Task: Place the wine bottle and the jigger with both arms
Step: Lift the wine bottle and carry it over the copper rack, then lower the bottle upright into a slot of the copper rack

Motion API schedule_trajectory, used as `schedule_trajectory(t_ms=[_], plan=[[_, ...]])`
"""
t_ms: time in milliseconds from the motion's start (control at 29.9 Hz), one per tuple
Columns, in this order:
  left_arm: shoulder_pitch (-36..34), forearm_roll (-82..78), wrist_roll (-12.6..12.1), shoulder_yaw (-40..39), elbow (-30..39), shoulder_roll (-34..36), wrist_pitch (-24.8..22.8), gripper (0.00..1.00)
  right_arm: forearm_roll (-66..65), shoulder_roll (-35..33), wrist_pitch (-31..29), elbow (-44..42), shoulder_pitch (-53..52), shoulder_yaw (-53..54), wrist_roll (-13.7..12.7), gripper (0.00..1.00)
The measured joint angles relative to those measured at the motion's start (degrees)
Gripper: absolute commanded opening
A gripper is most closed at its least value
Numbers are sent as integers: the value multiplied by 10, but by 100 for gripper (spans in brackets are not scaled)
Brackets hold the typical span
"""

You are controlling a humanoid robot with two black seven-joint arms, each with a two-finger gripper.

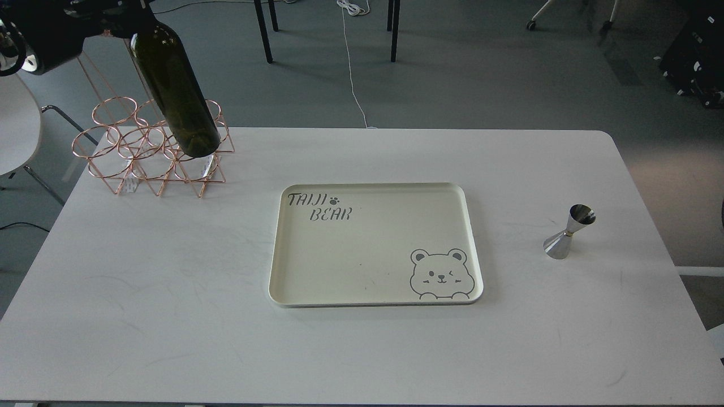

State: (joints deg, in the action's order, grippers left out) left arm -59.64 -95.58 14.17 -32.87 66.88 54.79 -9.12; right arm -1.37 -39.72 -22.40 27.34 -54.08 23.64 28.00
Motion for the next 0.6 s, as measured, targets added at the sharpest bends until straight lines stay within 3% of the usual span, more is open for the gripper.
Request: schedule_trajectory(t_ms=[601], plan=[[-24,-34,1,46,-12,4,2,10,0,1,0,1,1,0,0,97]])
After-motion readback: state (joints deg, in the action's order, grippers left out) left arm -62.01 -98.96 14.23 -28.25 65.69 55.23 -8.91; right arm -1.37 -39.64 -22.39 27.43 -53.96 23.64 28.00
